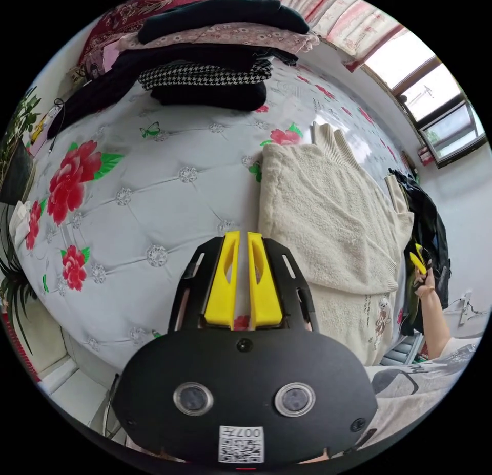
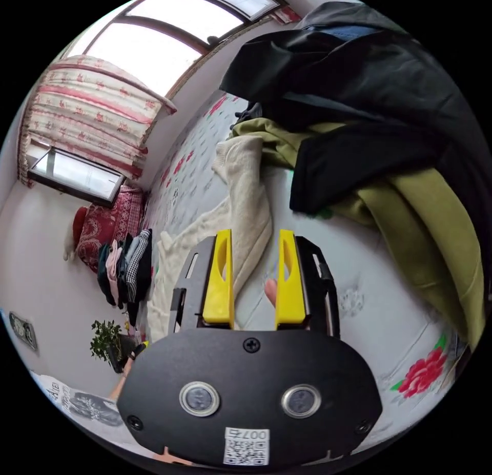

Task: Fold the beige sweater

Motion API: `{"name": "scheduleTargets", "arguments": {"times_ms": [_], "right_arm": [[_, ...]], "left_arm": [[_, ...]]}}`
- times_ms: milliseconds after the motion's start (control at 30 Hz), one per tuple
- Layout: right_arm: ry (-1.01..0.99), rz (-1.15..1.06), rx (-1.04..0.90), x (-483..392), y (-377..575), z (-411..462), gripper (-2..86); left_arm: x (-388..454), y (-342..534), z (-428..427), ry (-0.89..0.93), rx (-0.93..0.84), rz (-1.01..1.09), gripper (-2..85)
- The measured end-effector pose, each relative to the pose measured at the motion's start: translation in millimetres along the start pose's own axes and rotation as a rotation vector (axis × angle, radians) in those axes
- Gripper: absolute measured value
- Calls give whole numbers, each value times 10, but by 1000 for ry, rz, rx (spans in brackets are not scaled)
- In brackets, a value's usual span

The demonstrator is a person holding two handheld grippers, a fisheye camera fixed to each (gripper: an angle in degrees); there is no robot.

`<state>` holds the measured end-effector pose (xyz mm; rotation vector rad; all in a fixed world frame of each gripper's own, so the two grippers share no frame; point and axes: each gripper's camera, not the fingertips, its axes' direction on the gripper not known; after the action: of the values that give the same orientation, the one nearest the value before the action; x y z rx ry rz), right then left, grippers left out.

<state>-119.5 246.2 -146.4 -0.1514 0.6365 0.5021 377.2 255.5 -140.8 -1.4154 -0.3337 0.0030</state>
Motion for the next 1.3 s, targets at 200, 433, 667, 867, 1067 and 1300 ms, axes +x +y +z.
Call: {"name": "scheduleTargets", "arguments": {"times_ms": [200, 433, 667, 867, 1067, 1300], "right_arm": [[4, 41, -33, -46, -686, 567, 82], [29, -790, -34, -2147, 319, 500, 55], [-91, -1260, -556, -2952, 2747, 1066, 65], [-67, -1041, -344, -2935, 2692, 826, 72], [17, -957, -471, -3024, 2234, 1200, 73], [130, -1004, -552, -2893, 2571, 1392, 57]], "left_arm": [[-100, 292, -99, -13, -86, 17, -5], [-86, 517, -267, -3, -104, 86, 3], [23, 518, -99, 133, -102, 127, 31], [-5, 565, -184, 181, -67, 226, 51], [70, 88, -179, 256, 44, 293, 93], [394, -760, 224, 230, 4, 412, 125]]}}
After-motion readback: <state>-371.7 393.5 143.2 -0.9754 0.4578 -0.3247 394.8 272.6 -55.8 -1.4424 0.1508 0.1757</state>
